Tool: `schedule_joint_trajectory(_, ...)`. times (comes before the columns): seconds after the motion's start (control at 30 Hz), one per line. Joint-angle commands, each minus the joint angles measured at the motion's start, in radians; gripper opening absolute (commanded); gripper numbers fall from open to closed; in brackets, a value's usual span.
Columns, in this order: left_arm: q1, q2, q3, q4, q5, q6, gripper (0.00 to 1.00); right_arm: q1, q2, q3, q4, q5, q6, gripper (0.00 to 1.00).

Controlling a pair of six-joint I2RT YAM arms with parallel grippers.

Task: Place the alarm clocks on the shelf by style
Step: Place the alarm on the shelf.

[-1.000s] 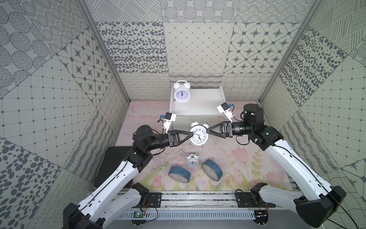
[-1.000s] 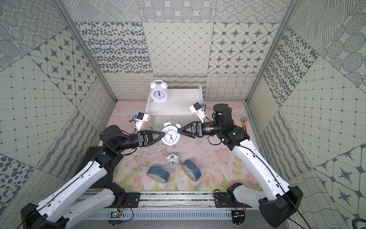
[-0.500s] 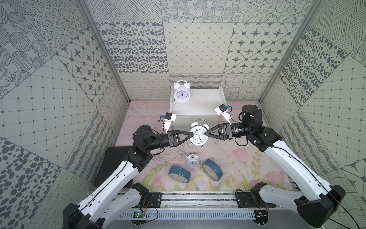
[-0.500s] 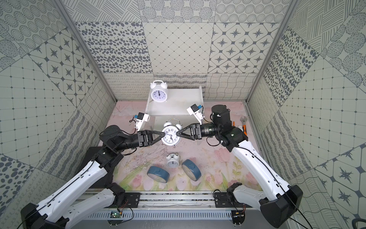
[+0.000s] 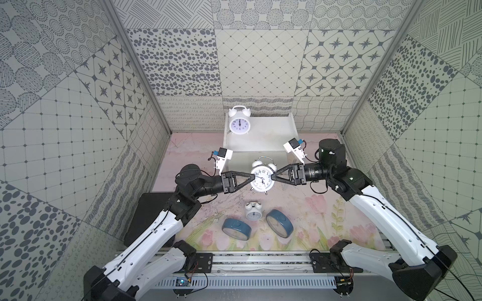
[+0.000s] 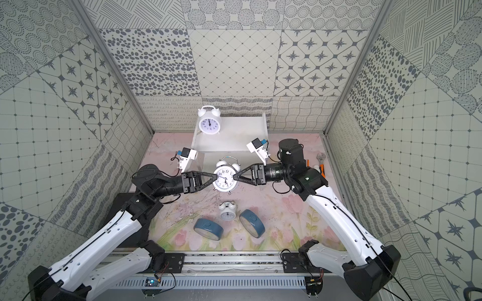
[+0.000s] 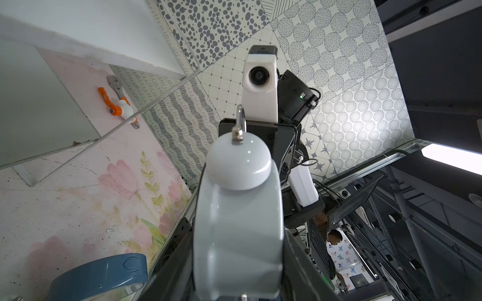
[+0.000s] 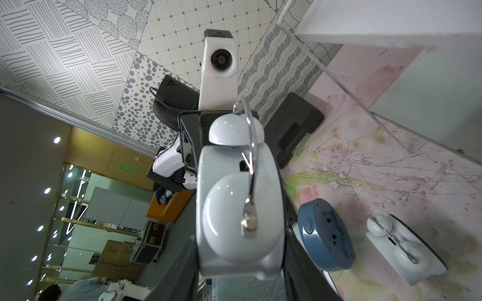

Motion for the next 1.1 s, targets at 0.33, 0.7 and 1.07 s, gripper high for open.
schedule_joint_trajectory(0.33, 0.01, -0.052, 0.092, -0.143, -0.236, 0.153, 1.0, -0.054, -0.015, 0.227, -0.141, 0.09, -0.207, 0.37)
schedule_joint_trajectory(0.7, 0.014, -0.231, 0.038, -0.359, -0.427, 0.188, 1.0, -0.133, 0.34, 0.869, -0.409, 0.307, -0.628, 0.39)
schedule_joint_trajectory(1.07, 0.015, -0.324, -0.034, -0.499, -0.515, 0.175, 0.99, -0.164, 0.659, 1.162, -0.532, 0.356, -0.902, 0.37)
